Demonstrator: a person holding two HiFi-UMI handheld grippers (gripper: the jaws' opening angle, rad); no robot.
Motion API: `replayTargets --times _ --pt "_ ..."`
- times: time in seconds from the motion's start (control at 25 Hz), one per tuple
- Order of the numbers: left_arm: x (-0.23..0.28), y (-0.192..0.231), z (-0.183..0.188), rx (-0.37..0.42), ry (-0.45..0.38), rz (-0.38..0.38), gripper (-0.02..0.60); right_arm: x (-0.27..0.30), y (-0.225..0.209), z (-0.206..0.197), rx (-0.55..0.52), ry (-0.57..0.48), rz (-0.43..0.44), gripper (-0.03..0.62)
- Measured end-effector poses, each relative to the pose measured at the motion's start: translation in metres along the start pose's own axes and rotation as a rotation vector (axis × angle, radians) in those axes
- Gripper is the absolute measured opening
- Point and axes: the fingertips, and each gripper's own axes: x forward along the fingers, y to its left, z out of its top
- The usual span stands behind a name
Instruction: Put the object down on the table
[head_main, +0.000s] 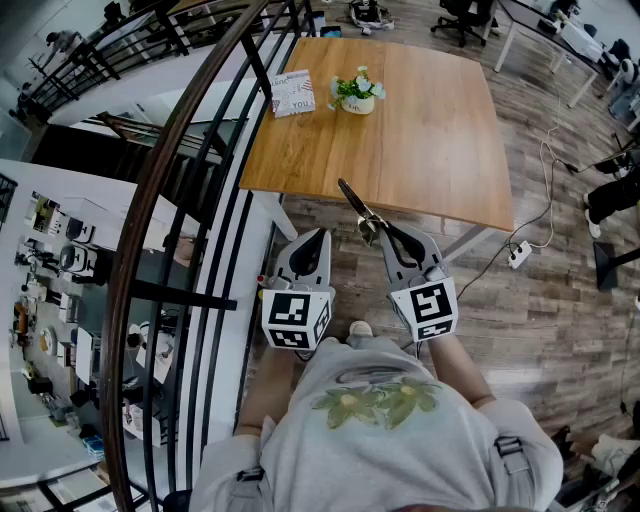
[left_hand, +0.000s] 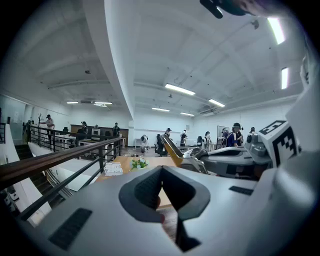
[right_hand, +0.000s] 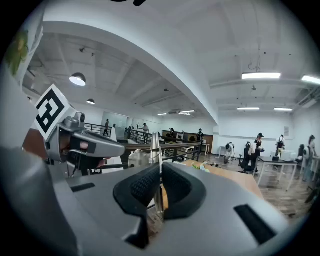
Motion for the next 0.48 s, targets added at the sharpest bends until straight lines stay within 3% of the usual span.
replayTargets --times 0.2,0.48 --pt "0.007 0.002 -0.011 -0.015 -0.003 0.043 0.014 0.003 -0.012 -0.01 -0.013 -0.005 0.011 0.014" --pt "0.02 0.001 -0.016 -0.021 0.005 0.047 0.014 0.014 -0.022 -0.018 -0.009 -0.004 0.036 0.014"
